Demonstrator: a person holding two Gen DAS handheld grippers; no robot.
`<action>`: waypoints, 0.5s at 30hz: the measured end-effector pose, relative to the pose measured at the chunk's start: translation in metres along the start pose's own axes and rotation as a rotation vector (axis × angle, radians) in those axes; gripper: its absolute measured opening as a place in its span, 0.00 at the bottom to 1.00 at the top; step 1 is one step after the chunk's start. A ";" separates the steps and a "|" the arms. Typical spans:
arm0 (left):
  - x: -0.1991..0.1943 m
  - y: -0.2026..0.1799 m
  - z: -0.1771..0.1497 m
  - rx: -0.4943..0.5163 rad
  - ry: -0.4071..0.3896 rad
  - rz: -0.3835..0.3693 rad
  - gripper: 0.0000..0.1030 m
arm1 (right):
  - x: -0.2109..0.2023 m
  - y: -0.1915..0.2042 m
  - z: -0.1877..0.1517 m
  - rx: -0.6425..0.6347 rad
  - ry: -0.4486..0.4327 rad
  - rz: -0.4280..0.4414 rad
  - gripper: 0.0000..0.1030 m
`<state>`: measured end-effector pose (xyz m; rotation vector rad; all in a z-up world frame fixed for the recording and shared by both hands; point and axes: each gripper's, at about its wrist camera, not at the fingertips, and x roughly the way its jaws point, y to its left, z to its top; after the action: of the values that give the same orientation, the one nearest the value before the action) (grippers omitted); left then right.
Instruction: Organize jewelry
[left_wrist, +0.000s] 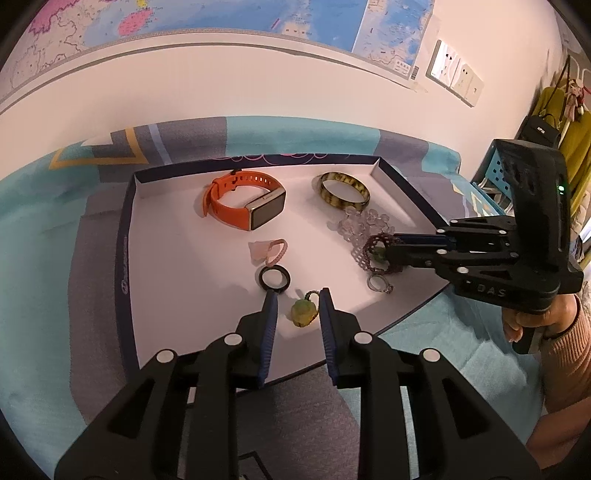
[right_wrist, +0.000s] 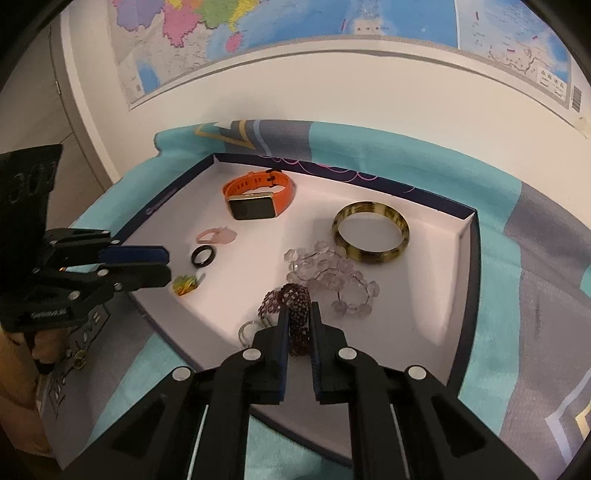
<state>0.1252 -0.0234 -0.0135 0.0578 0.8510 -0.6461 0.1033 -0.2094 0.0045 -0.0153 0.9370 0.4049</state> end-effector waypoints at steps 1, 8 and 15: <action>0.000 0.000 0.000 0.000 -0.001 -0.003 0.22 | -0.004 0.000 -0.001 0.003 -0.010 0.005 0.08; 0.001 0.001 -0.001 0.001 -0.002 -0.019 0.25 | -0.014 0.003 -0.007 -0.018 -0.008 0.038 0.08; 0.000 0.000 -0.001 0.001 -0.008 -0.020 0.26 | -0.016 -0.019 -0.002 0.089 -0.047 0.016 0.08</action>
<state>0.1246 -0.0228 -0.0146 0.0482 0.8444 -0.6650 0.0997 -0.2324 0.0131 0.0823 0.9085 0.3767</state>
